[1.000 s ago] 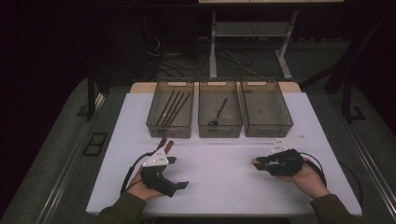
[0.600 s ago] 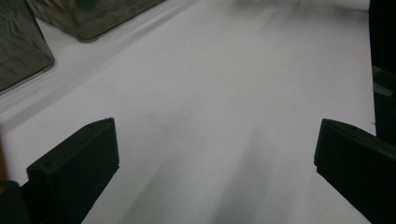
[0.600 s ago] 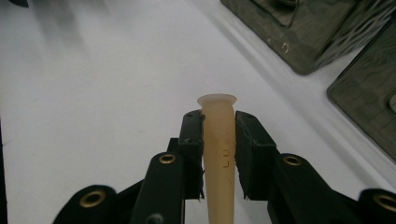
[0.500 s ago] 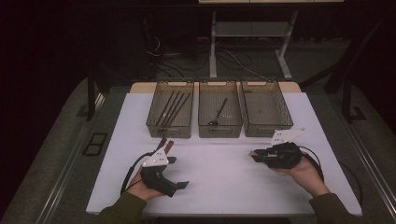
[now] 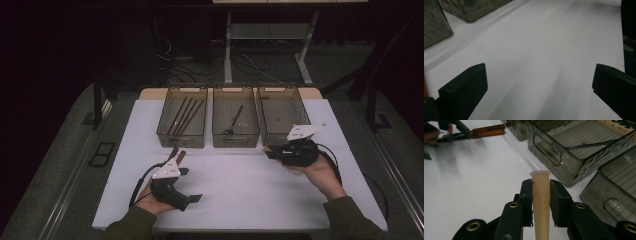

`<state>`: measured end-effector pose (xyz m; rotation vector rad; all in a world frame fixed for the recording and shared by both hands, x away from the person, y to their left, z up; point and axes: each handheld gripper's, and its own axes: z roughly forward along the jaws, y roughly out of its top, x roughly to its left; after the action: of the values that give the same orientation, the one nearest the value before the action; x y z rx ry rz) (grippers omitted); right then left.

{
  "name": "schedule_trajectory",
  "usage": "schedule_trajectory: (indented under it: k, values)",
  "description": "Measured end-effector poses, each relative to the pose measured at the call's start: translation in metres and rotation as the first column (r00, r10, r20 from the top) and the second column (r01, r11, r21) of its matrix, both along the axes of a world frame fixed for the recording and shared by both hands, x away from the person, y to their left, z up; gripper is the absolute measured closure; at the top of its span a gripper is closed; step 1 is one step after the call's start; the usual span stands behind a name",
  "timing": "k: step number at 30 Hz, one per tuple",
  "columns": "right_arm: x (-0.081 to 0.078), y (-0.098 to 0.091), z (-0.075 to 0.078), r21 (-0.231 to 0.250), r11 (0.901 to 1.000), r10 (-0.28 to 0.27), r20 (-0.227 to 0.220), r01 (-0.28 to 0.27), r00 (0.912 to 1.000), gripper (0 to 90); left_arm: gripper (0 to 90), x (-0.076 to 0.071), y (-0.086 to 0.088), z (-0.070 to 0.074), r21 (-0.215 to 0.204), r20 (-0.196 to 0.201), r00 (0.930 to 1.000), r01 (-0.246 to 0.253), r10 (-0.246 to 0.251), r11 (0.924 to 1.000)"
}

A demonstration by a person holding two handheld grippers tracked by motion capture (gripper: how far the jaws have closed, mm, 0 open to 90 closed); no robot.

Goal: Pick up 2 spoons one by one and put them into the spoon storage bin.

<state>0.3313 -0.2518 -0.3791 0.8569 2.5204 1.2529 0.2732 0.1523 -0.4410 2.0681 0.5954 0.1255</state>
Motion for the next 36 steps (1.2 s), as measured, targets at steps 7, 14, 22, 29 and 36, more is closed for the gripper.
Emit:
schedule_trajectory:
  k: [7, 14, 22, 29, 36]
  values:
    - [0.013, 0.007, 0.007, 0.021, 0.9996, -0.02, 0.012, 0.019, 0.9997, 73.5, 0.0, 0.0, 0.0, 0.0, -0.008, 0.012, 0.9999, -0.004, 0.004, 1.0]
    - [0.028, 0.018, 0.015, 0.018, 0.9994, -0.03, 0.02, 0.029, 0.9994, 73.4, 0.0, -0.001, 0.0, 0.001, -0.015, 0.016, 0.9999, 0.0, 0.001, 0.9999]
    - [0.05, 0.032, 0.028, 0.019, 0.999, -0.04, 0.022, 0.04, 0.999, 73.5, 0.0, -0.001, 0.0, 0.001, -0.013, 0.016, 0.9999, 0.003, -0.003, 0.9999]
    - [0.072, 0.044, 0.042, 0.019, 0.9977, -0.066, 0.031, 0.065, 0.9974, 73.4, 0.0, -0.001, 0.0, 0.001, -0.018, 0.016, 0.9999, 0.004, -0.003, 0.9998]
    - [0.096, 0.061, 0.051, 0.019, 0.9968, -0.078, 0.039, 0.078, 0.9962, 73.4, 0.0, -0.002, 0.0, 0.001, -0.014, 0.018, 0.9998, 0.009, -0.009, 0.9999]
